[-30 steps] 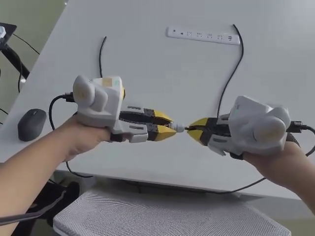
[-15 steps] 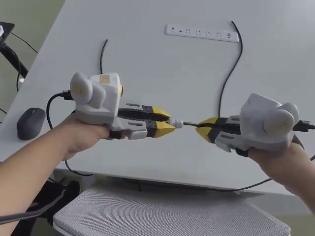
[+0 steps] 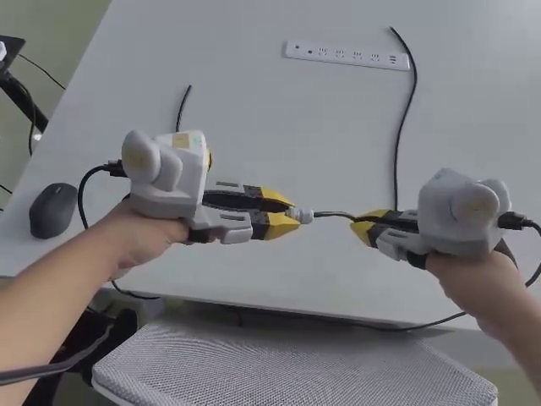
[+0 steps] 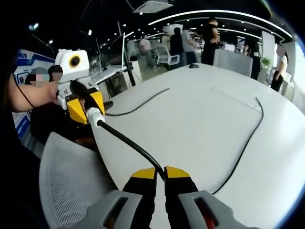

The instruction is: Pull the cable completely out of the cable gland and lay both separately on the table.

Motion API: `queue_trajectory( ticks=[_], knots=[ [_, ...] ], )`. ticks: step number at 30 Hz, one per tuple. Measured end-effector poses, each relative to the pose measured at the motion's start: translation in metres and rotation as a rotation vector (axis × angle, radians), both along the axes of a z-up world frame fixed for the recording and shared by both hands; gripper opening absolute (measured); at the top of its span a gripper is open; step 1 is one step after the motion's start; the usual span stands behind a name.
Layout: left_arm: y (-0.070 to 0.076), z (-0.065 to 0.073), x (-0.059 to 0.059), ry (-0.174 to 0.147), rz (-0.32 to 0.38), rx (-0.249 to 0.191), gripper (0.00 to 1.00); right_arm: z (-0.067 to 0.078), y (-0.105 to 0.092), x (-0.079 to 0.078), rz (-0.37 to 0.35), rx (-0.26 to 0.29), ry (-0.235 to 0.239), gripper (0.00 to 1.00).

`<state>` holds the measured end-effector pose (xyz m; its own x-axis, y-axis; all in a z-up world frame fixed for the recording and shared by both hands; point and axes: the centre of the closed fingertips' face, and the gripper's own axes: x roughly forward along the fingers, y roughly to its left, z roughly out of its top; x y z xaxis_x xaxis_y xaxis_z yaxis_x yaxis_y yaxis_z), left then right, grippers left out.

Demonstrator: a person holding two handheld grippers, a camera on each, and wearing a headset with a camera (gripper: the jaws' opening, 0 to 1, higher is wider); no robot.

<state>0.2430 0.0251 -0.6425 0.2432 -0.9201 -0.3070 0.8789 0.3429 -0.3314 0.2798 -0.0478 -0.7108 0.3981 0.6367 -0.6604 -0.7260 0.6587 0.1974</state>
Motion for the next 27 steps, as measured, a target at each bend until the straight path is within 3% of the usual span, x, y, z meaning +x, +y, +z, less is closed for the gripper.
queue_trajectory(
  ticks=[10, 13, 16, 18, 21, 23, 25, 27],
  knots=[
    [0.008, -0.001, 0.006, -0.005, 0.014, 0.012, 0.15, 0.009, 0.001, -0.005, 0.037, 0.012, -0.029, 0.02],
    [0.009, 0.000, 0.008, -0.005, 0.026, 0.009, 0.15, 0.014, -0.001, -0.009, 0.049, -0.008, -0.043, 0.02],
    [0.009, 0.002, 0.010, -0.003, 0.031, -0.001, 0.15, 0.025, -0.002, -0.010, 0.069, -0.051, -0.103, 0.04],
    [0.008, 0.003, 0.010, 0.002, 0.028, -0.002, 0.15, 0.038, 0.001, -0.009, 0.086, -0.085, -0.172, 0.11],
    [0.008, 0.002, 0.009, 0.005, 0.024, 0.002, 0.15, 0.052, 0.009, -0.009, 0.155, -0.182, -0.300, 0.15],
    [0.008, 0.002, 0.010, 0.012, 0.026, -0.002, 0.15, 0.057, 0.020, -0.012, 0.201, -0.209, -0.360, 0.14],
    [0.008, 0.003, 0.010, 0.012, 0.029, -0.005, 0.15, 0.060, 0.037, -0.021, 0.256, -0.203, -0.379, 0.15],
    [0.007, 0.003, 0.010, 0.013, 0.028, -0.005, 0.15, 0.063, 0.051, -0.024, 0.309, -0.231, -0.443, 0.14]
  ],
)
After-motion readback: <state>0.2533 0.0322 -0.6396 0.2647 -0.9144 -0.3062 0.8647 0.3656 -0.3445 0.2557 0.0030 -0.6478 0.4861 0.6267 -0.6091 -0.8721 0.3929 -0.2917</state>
